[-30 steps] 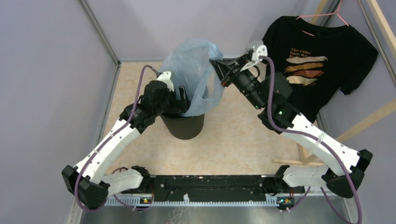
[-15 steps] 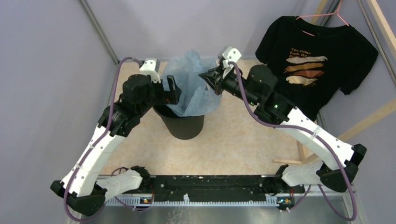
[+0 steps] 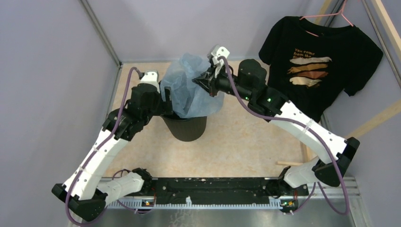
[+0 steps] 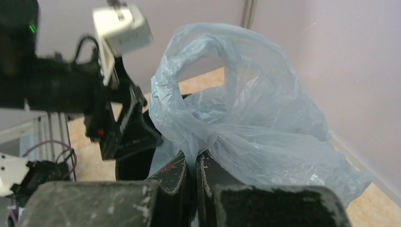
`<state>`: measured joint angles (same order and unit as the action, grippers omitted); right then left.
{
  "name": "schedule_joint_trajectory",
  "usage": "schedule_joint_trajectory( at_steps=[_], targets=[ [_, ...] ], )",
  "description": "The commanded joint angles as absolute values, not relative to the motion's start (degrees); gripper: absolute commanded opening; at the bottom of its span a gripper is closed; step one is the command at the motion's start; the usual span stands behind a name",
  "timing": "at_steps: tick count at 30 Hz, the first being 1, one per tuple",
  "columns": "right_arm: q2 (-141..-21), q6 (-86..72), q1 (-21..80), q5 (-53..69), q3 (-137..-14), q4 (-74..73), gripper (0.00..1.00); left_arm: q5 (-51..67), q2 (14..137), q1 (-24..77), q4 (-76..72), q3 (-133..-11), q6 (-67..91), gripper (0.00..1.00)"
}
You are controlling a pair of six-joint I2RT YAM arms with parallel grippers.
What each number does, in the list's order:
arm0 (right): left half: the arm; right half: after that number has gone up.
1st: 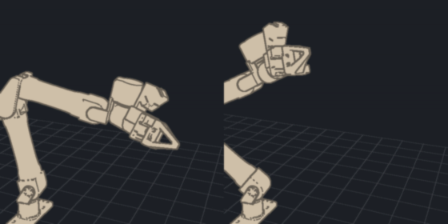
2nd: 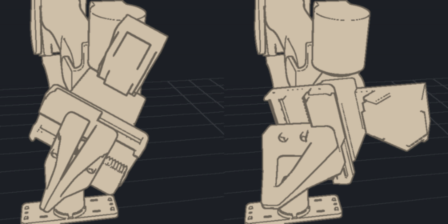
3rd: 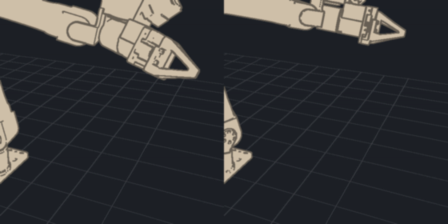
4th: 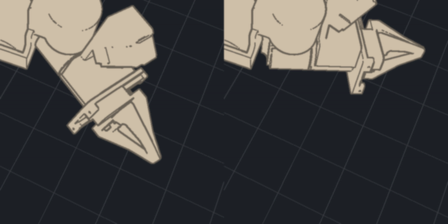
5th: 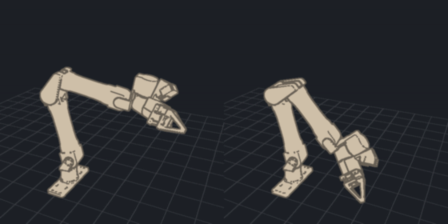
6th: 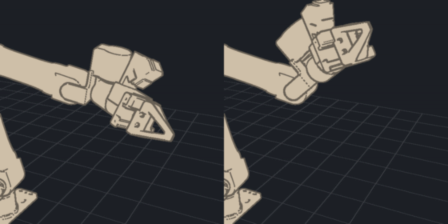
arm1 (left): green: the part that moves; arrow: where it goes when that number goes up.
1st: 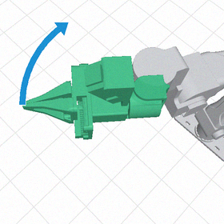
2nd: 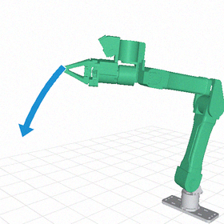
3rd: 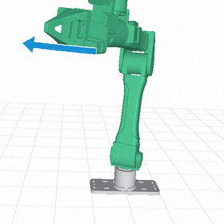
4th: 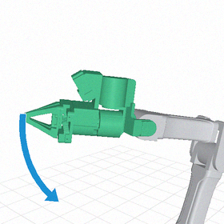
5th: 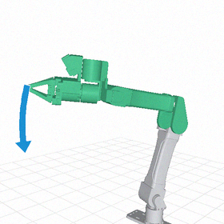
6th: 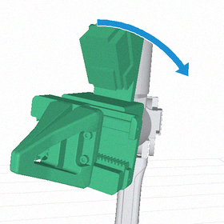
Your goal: Put the trash bags into the trash bin
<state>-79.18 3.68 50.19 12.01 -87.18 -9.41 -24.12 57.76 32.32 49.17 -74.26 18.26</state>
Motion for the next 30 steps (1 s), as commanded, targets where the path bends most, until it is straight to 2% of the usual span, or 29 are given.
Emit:
schedule_joint_trajectory(
  at_steps=[1,9,12,14,20,24,30],
  targets=[
    [-79.5,-3.72,47.75,12.87,-92.58,-4.92,0.0,-19.16,58.57,32.1,45.8,-71.96,21.05,0.91],
    [-82.85,-23.68,38.01,24.97,-92.38,3.86,0.0,0.22,55.76,32.18,37.93,-66.54,27.87,0.86],
    [-83.44,-24.19,37.88,28.63,-93.64,4.48,0.0,9.05,55.76,32.19,33.88,-65.0,30.77,0.85],
    [-82.62,-23.16,37.86,30.17,-93.3,4.02,0.0,10.46,55.7,32.25,33.36,-65.45,31.44,0.85],
    [-76.61,-18.43,36.6,33.21,-88.33,1.76,0.0,1.81,52.83,32.21,38.64,-73.2,25.75,0.98],
    [-74.43,-22.65,33.82,41.59,-84.15,7.15,0.0,-7.21,53.46,32.23,43.95,-79.51,23.15,0.98],
    [-72.97,-25.29,32.68,56.0,-79.2,16.09,0.0,-21.34,62.46,31.92,53.11,-91.81,21.3,0.98]
  ],
)
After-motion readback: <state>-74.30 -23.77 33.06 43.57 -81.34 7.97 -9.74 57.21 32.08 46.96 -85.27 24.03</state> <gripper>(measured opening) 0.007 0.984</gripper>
